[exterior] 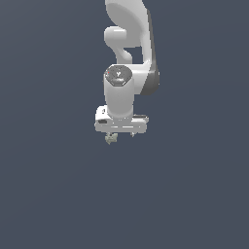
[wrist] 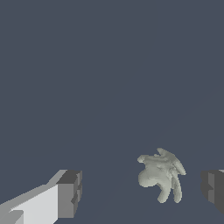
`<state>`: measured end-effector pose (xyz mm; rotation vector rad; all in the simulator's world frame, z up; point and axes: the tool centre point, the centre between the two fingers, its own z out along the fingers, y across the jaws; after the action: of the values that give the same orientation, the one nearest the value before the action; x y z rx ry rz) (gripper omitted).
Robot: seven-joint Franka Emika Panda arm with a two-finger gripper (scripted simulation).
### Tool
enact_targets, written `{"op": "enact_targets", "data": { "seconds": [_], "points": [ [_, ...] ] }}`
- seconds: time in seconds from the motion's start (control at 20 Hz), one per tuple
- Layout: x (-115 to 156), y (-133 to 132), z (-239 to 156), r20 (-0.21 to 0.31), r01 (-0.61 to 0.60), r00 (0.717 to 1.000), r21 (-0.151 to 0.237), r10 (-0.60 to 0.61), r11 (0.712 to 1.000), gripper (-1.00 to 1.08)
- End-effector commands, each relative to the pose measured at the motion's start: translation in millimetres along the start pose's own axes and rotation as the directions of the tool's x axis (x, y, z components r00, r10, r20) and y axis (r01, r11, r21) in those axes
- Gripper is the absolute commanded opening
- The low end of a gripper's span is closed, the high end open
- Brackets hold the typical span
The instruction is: Pick up the object and move it to a goal position.
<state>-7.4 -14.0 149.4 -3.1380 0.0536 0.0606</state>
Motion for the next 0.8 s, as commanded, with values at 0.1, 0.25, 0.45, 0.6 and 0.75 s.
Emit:
{"op": "enact_targets", "data": {
  "seconds": [0.1,0.25,0.45,0.6,0.75],
  "points": [
    [0.4,0.1,-1.3,-0.002,0.003,1.000,0.000,-0.003,1.000,1.00],
    [2.3,0.3,-7.8,-0.010,0.016,1.000,0.001,-0.016,1.000,1.00],
    [4.6,-0.3,-14.9,-0.018,0.031,0.999,0.001,-0.031,1.000,1.00],
    [4.0,0.1,-13.4,-0.017,0.028,0.999,0.001,-0.028,1.000,1.00],
    [1.4,3.5,-8.8,-0.018,0.019,1.000,0.002,-0.019,1.000,1.00]
  ]
}}
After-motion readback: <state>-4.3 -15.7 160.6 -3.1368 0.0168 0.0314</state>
